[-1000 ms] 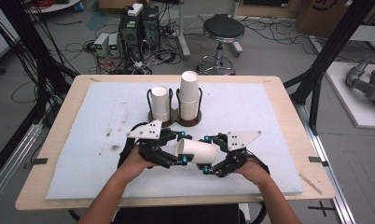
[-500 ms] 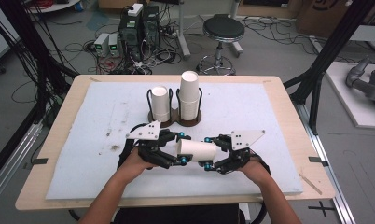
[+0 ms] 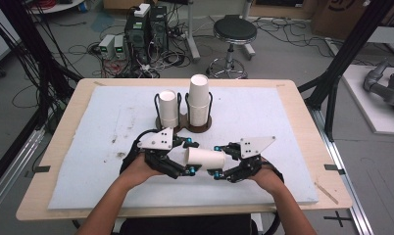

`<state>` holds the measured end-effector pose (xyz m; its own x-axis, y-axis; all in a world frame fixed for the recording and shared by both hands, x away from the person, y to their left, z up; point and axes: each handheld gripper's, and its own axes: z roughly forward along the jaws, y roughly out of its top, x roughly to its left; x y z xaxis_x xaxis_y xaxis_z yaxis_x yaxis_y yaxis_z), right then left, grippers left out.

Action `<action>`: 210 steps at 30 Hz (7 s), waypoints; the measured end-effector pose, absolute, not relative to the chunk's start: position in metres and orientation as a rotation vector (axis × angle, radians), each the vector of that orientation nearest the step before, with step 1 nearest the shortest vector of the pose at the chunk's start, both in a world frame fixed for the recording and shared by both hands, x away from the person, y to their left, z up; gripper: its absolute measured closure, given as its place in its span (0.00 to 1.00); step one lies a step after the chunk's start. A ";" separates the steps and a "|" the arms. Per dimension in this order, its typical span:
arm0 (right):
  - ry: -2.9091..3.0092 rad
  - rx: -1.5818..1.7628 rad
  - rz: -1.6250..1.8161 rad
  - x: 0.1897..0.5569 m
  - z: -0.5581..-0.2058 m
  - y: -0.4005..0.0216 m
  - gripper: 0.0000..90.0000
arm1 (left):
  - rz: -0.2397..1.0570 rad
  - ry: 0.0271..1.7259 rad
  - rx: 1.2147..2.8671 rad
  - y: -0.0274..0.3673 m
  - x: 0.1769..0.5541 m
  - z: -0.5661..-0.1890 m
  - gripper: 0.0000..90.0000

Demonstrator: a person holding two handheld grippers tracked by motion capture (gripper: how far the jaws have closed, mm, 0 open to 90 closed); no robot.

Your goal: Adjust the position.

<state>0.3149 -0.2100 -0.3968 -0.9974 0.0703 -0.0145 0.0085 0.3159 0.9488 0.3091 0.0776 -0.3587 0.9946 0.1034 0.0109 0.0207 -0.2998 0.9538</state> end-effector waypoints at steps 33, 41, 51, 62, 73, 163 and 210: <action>2.424 0.200 1.953 0.316 -0.394 -0.214 0.31 | -0.036 0.116 1.711 0.082 0.317 -0.384 0.40; 2.439 0.153 1.923 0.317 -0.393 -0.215 0.40 | -0.023 0.126 1.744 0.082 0.317 -0.385 0.40; 2.480 0.153 1.857 0.317 -0.395 -0.213 0.44 | 0.191 0.060 1.957 0.076 0.305 -0.365 0.30; 2.532 0.176 1.841 0.317 -0.397 -0.211 0.44 | 0.160 0.037 2.001 0.069 0.309 -0.373 0.39; 2.514 0.222 1.927 0.319 -0.395 -0.213 0.40 | 0.048 0.093 1.894 0.072 0.312 -0.387 0.42; 2.443 0.298 1.920 0.317 -0.389 -0.206 0.42 | 0.160 0.207 1.875 0.058 0.305 -0.402 0.34; 2.377 0.357 1.978 0.315 -0.389 -0.201 0.31 | 0.083 0.268 1.716 0.055 0.306 -0.420 0.39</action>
